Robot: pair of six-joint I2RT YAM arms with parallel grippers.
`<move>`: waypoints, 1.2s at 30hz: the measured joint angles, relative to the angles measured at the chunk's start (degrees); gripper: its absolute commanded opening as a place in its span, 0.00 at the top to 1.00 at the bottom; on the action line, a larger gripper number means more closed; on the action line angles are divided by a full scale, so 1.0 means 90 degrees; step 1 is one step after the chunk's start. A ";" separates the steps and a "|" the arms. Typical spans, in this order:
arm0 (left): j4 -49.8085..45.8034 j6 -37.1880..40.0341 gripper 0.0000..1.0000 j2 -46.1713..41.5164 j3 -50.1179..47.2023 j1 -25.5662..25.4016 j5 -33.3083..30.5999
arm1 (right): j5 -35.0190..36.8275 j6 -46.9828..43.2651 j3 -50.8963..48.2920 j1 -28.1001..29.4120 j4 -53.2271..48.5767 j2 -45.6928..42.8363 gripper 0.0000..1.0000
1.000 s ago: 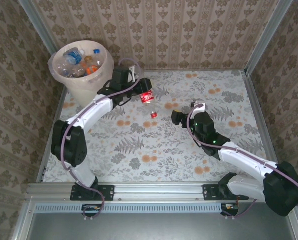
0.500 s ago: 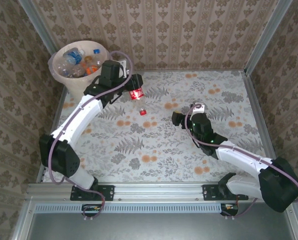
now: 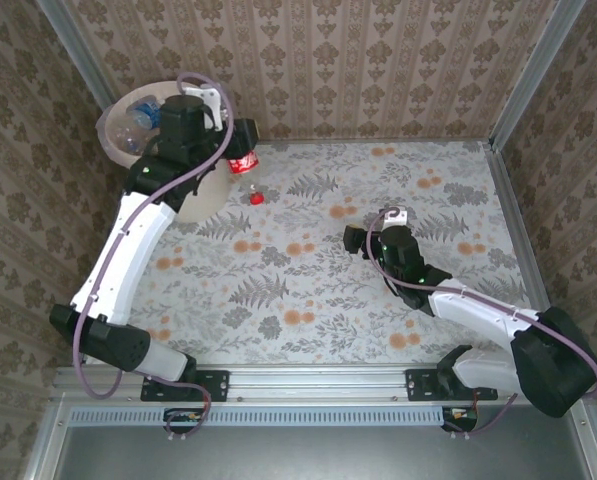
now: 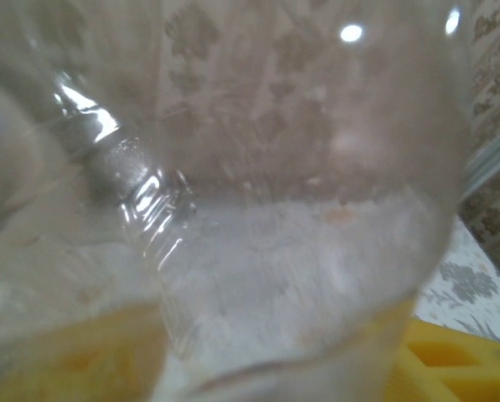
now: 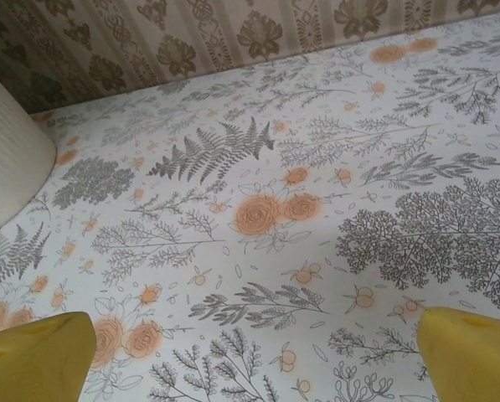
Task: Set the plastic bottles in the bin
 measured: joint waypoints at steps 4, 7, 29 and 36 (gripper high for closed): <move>-0.0231 0.0287 0.41 -0.0002 0.0529 0.0182 -0.0437 | 0.0005 0.0022 0.0015 -0.0010 -0.0039 0.0017 0.00; -0.0282 0.0410 0.41 0.0000 0.0826 0.0505 -0.0568 | 0.0012 0.0032 0.0032 -0.0022 -0.0049 0.0036 0.00; -0.0279 0.0333 0.43 0.2616 0.3361 0.3133 0.0935 | 0.0046 0.0211 0.0073 -0.0092 -0.0255 0.0087 0.00; -0.0663 0.0588 0.42 0.3308 0.3750 0.3313 0.1309 | 0.0080 0.0240 0.0073 -0.0092 -0.0398 0.0010 0.00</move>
